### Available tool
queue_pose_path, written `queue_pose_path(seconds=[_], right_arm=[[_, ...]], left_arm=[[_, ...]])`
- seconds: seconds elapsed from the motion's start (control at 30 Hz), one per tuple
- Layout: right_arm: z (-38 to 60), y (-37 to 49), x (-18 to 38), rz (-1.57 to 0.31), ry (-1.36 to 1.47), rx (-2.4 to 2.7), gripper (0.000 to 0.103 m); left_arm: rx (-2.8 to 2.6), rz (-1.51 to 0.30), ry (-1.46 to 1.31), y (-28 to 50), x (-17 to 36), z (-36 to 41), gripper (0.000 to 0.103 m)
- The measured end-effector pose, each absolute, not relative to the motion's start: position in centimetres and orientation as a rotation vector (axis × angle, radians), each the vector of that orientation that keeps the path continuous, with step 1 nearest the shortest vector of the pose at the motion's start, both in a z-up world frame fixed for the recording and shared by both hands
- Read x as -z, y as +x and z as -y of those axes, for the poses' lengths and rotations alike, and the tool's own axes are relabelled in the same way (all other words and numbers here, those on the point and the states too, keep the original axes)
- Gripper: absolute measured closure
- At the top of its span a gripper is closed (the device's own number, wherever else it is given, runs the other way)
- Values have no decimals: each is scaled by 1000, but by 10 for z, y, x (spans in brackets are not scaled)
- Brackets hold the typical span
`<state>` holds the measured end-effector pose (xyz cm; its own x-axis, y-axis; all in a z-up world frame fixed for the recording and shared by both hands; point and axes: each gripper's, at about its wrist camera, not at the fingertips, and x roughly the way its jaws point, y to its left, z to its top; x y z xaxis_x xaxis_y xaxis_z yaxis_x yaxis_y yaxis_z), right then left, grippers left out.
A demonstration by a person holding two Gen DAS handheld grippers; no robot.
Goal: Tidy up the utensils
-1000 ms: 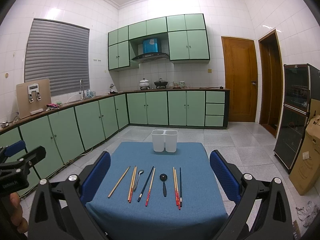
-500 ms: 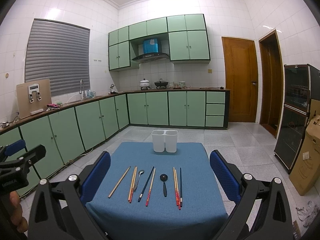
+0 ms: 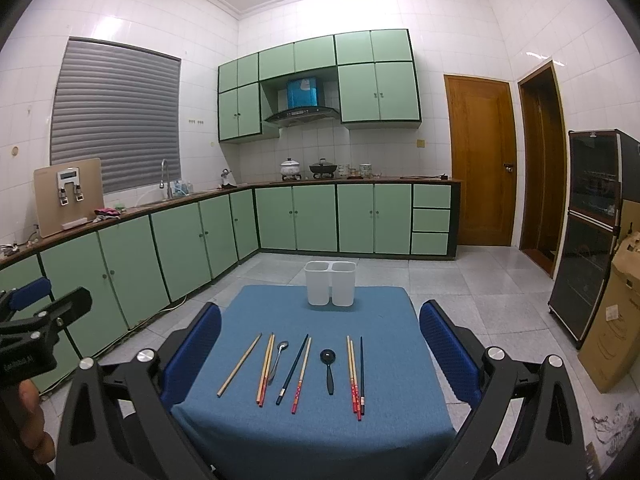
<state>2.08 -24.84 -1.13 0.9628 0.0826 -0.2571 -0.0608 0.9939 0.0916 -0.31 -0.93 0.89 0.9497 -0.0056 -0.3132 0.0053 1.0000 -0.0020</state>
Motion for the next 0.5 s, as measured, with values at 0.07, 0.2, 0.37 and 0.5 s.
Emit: queue_pose_path(seconds=[0.07, 0.2, 0.37, 0.5], right_arm=[[248, 21, 11, -264, 82, -74, 6], [250, 21, 10, -262, 80, -76, 6], [250, 20, 11, -261, 79, -74, 6], [250, 20, 11, -263, 80, -76, 6]], left_arm=[[5, -319, 0, -3, -9, 9, 5], [7, -316, -1, -4, -11, 9, 5], [8, -315, -3, -5, -11, 9, 5], [9, -315, -3, -6, -10, 11, 5]])
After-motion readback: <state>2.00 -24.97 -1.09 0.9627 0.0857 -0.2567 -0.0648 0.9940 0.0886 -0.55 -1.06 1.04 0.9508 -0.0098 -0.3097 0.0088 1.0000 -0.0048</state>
